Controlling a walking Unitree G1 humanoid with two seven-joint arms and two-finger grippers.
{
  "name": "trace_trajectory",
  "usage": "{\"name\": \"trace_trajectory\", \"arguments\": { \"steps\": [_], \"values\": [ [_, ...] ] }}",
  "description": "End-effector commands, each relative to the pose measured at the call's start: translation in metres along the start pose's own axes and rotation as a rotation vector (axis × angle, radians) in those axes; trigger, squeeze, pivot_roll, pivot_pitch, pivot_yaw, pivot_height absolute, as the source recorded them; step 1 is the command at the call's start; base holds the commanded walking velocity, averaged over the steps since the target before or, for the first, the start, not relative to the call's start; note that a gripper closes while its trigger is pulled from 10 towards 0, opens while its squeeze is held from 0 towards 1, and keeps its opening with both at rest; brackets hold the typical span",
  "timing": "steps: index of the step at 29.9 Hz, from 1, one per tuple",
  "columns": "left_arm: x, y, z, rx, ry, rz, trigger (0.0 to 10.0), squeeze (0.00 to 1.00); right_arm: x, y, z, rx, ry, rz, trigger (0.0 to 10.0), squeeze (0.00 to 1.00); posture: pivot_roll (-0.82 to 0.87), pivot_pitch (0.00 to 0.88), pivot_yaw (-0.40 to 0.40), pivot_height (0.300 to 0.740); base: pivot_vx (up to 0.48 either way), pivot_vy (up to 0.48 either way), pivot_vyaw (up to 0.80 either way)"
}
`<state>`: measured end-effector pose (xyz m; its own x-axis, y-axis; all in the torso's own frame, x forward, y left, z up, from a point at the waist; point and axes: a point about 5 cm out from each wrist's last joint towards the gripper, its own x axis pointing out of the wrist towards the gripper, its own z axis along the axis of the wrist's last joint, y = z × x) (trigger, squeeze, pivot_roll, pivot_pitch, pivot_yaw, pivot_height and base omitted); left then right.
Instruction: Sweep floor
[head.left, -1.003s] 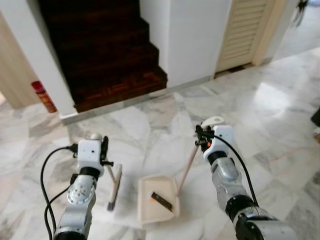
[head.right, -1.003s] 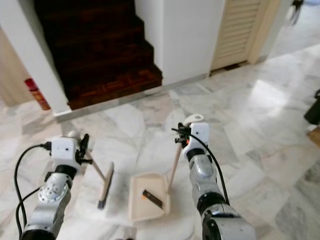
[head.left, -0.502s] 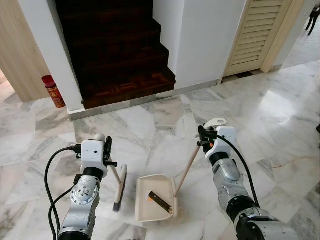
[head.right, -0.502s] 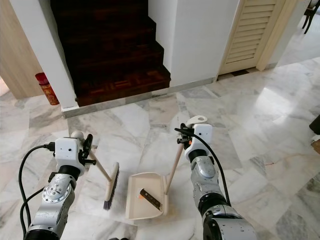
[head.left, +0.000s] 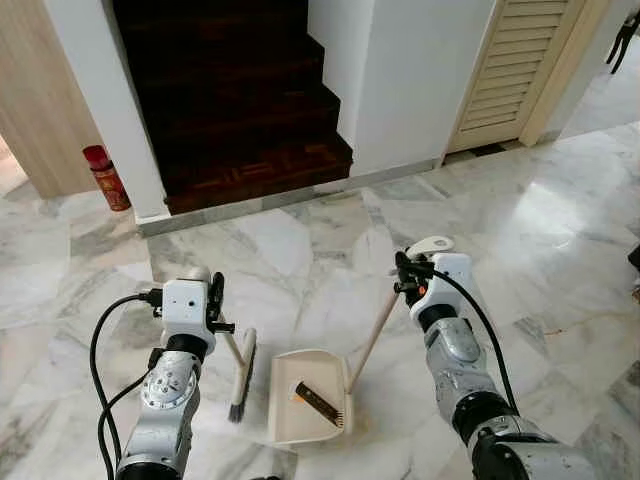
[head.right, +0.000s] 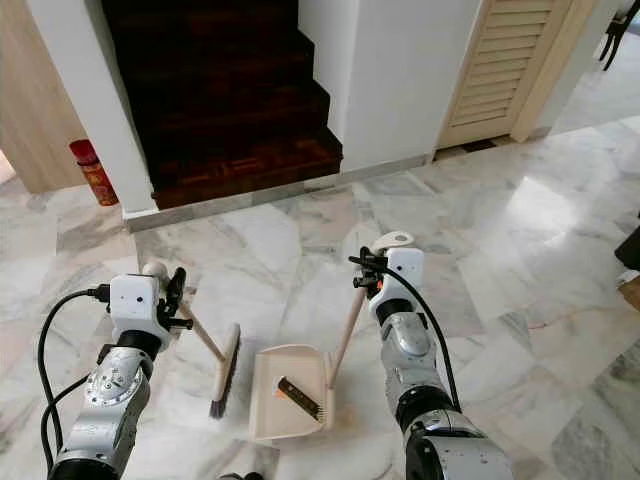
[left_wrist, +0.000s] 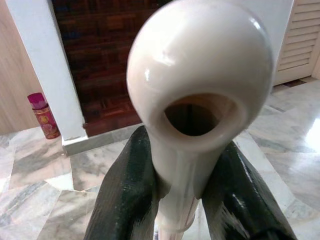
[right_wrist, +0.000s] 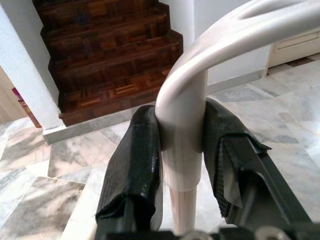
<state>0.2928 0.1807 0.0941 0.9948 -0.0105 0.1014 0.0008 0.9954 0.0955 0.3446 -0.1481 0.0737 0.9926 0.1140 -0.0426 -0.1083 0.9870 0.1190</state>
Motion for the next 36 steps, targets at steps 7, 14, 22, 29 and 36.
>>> {"name": "trace_trajectory", "arguments": {
  "steps": [7, 14, 22, 29, 36],
  "values": [
    [0.0038, 0.0018, 0.0139, -0.012, -0.067, 0.017, 10.0, 0.00, 0.0052, 0.0014, 0.0110, 0.012, -0.042, 0.012, 10.0, 0.00, -0.02, 0.005, -0.015, 0.740, 0.000, 0.395, 0.00],
    [0.0037, 0.0029, 0.0134, -0.011, -0.064, 0.021, 10.0, 0.00, 0.0057, 0.0031, 0.0111, 0.015, -0.040, 0.023, 10.0, 0.00, -0.02, 0.010, -0.014, 0.740, 0.000, 0.409, 0.00],
    [0.0037, 0.0052, 0.0135, -0.009, -0.063, 0.025, 10.0, 0.00, 0.0054, 0.0052, 0.0099, 0.021, -0.038, 0.031, 10.0, 0.00, -0.02, 0.012, -0.010, 0.740, 0.000, 0.408, 0.00],
    [0.0036, 0.0051, 0.0139, -0.010, -0.061, 0.023, 10.0, 0.00, 0.0052, 0.0056, 0.0095, 0.028, -0.037, 0.035, 10.0, 0.00, -0.02, 0.013, -0.009, 0.740, 0.000, 0.409, 0.00],
    [0.0033, 0.0049, 0.0138, -0.010, -0.060, 0.023, 10.0, 0.00, 0.0050, 0.0055, 0.0092, 0.031, -0.035, 0.038, 10.0, 0.00, -0.02, 0.016, -0.010, 0.740, 0.000, 0.408, 0.00]
  ]
}}
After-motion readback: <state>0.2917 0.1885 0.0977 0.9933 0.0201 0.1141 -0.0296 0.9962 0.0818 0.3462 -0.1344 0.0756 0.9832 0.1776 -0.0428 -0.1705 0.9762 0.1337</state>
